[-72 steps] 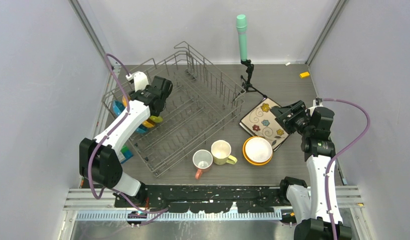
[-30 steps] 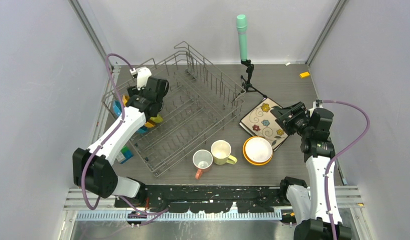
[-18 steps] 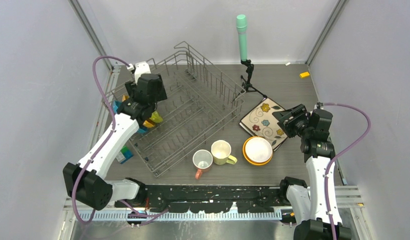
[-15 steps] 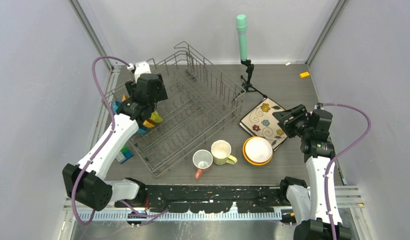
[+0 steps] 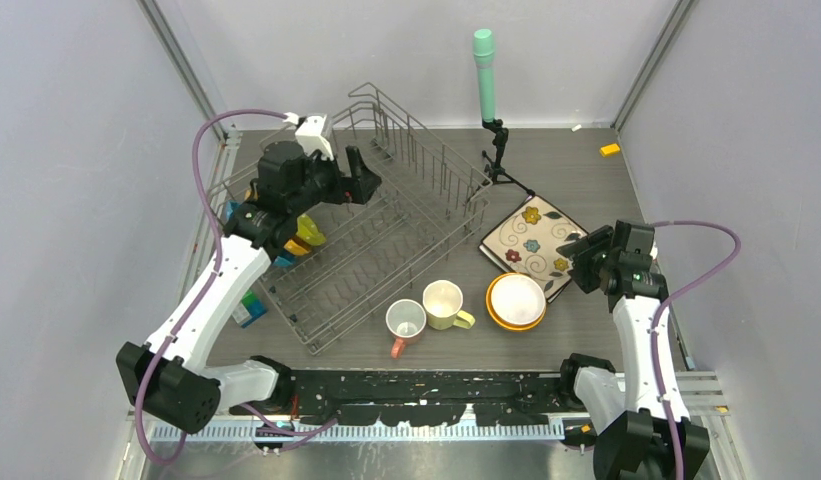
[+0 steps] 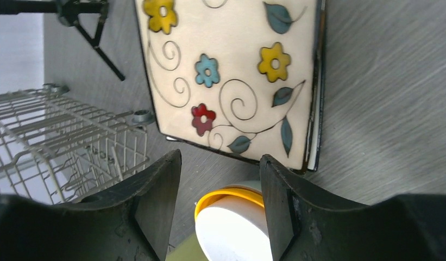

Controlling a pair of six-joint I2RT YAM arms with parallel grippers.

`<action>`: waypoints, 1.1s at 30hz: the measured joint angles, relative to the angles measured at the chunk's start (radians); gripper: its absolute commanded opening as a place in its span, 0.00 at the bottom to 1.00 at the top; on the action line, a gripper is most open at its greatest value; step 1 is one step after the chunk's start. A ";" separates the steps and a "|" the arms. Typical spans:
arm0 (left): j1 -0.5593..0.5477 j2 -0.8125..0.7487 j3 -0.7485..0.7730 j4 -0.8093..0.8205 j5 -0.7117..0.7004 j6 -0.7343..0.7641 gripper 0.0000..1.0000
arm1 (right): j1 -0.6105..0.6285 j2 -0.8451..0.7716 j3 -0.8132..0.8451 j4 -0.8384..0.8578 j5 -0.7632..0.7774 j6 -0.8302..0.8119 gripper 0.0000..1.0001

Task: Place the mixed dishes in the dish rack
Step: Pick up the plate at the center of the board.

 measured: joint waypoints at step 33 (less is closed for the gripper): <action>0.000 -0.045 -0.098 0.219 0.440 -0.186 0.98 | -0.098 0.243 -0.177 0.261 -0.015 -0.047 0.48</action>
